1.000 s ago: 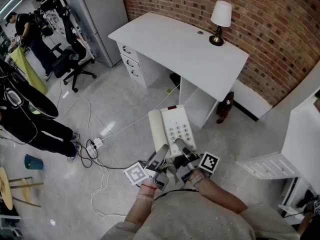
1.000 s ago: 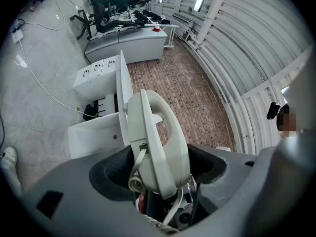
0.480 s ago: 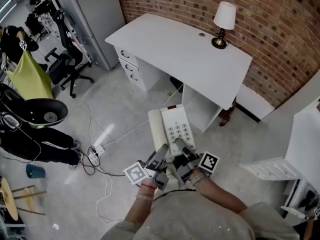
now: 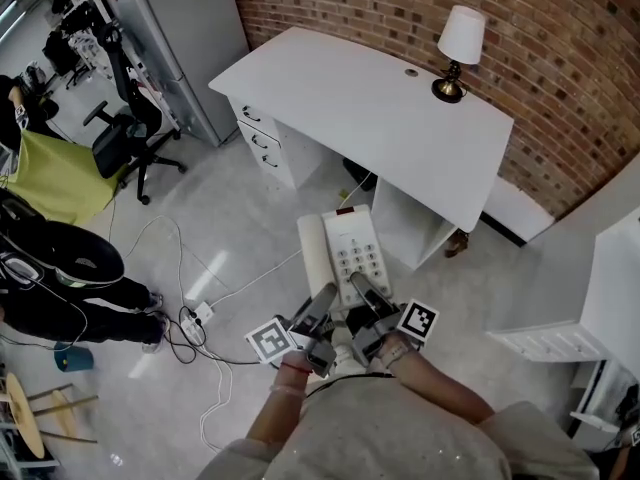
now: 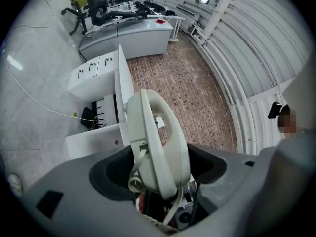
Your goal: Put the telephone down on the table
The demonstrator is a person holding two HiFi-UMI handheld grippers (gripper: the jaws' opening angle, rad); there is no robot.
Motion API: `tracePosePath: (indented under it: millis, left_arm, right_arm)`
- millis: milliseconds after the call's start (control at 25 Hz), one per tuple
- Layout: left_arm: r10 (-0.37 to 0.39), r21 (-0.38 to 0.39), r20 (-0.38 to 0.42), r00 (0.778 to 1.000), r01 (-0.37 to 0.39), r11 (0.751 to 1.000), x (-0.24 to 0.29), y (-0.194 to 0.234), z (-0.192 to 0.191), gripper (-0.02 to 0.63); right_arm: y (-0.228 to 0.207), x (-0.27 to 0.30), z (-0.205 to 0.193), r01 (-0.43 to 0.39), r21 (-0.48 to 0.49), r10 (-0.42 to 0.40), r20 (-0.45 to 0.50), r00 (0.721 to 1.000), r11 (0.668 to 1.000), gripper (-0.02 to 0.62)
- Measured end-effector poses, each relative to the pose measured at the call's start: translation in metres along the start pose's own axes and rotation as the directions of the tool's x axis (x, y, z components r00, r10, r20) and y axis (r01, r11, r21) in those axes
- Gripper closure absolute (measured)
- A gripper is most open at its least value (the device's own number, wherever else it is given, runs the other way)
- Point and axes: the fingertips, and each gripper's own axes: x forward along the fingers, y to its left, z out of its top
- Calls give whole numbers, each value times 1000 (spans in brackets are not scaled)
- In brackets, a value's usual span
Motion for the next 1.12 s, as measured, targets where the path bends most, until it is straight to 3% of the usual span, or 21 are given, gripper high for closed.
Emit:
tracePosePath:
  millis: [280, 680, 1120]
  left_arm:
    - [-24, 20, -17, 1000, 25, 999, 11, 5, 30, 281]
    - [-17, -10, -3, 1000, 17, 1000, 18, 15, 45, 281]
    - [-6, 4, 24, 1000, 6, 1000, 81, 34, 97, 281]
  right_arm:
    - [1, 31, 5, -18, -23, 18, 15, 1000, 1000, 434]
    - [-5, 49, 9, 10, -16, -10, 7, 1000, 1000, 434]
    - [-12, 119, 60, -16, 0, 16, -22, 1000, 1000, 434]
